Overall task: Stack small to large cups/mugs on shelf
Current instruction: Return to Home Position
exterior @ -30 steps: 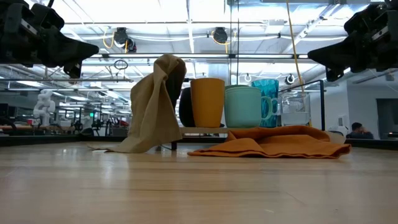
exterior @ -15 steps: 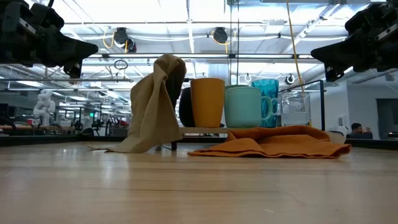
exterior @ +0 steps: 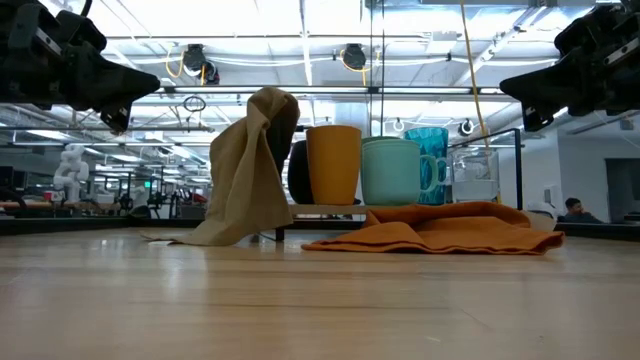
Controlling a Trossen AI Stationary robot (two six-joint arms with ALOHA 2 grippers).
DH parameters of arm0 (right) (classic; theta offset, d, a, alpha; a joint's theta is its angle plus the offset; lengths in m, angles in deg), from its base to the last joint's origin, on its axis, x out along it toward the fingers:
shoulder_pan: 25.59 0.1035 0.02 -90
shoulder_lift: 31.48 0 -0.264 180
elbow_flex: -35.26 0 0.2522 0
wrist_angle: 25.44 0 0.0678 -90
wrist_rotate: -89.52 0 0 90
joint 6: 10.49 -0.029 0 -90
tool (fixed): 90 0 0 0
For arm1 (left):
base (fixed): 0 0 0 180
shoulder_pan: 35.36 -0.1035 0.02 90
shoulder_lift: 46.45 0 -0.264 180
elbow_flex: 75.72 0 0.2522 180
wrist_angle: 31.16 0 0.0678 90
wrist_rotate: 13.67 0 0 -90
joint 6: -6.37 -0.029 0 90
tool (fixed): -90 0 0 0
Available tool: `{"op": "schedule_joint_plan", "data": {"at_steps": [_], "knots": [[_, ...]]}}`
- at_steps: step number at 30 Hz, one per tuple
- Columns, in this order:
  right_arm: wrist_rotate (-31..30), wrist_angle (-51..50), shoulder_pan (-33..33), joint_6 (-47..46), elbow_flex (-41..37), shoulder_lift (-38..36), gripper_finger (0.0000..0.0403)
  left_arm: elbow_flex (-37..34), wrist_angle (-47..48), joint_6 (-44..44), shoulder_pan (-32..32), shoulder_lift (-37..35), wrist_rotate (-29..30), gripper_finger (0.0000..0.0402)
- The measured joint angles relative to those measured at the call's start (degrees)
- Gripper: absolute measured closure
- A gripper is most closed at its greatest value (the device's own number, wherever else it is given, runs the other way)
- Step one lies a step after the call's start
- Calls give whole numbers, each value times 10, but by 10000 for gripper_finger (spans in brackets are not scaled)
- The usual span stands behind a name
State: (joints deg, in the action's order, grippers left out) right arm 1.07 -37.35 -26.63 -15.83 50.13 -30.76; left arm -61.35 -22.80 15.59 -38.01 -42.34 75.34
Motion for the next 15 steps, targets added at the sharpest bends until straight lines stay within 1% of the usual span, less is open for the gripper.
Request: {"op": "schedule_joint_plan", "data": {"at_steps": [15], "knots": [[0,0,0,0,0,0,403,0,-4,0,0,0,0,366]]}}
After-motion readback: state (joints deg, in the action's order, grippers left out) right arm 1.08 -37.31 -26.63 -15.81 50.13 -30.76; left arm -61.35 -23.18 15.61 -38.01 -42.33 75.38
